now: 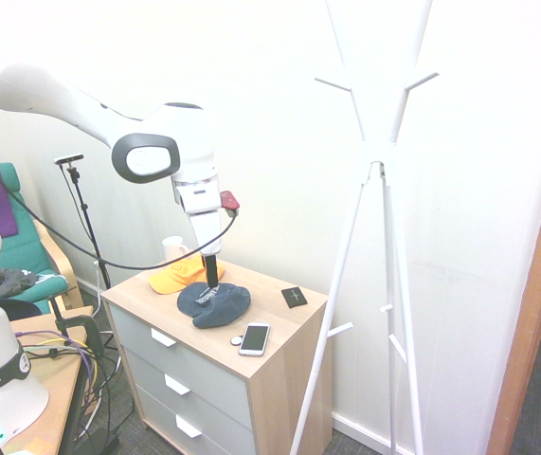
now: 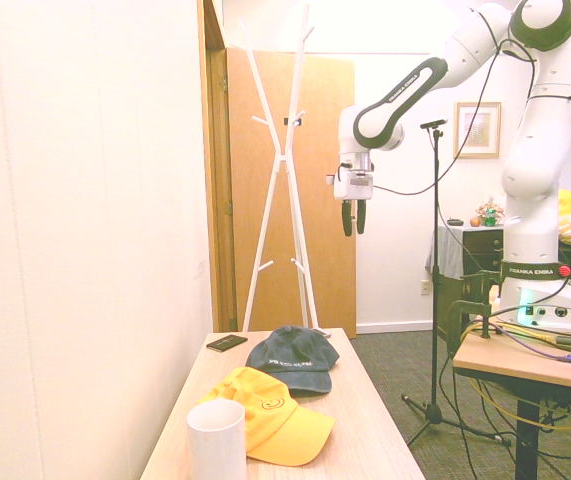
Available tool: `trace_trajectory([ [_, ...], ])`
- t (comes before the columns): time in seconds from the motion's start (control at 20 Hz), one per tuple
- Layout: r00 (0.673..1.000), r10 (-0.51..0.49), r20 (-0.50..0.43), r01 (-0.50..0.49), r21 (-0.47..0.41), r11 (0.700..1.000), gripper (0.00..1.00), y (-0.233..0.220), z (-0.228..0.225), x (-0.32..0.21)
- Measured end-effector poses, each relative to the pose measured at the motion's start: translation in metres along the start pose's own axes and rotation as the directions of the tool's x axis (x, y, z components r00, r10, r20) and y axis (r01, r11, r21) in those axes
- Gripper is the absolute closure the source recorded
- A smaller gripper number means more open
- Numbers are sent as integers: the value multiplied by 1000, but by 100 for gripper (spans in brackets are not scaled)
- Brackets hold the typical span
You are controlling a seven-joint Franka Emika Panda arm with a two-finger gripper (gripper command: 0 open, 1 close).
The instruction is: Hang the cap
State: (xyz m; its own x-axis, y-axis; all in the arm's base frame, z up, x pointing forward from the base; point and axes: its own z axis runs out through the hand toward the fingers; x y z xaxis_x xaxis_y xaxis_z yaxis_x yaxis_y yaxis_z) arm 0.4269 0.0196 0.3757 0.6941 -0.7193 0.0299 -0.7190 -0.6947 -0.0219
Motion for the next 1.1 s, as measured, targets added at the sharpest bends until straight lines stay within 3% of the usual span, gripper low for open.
trace_trajectory([
  [0.25,1000,10,-4,-10,-5,1000,0,-6,2,-2],
  [0.45,999,-34,-3,34,-12,999,0,-40,10,-25],
  [0.8,989,-150,-8,150,-28,988,0,-120,67,-96],
  [1.1,973,-231,-12,231,-6,973,0,-164,117,-120],
])
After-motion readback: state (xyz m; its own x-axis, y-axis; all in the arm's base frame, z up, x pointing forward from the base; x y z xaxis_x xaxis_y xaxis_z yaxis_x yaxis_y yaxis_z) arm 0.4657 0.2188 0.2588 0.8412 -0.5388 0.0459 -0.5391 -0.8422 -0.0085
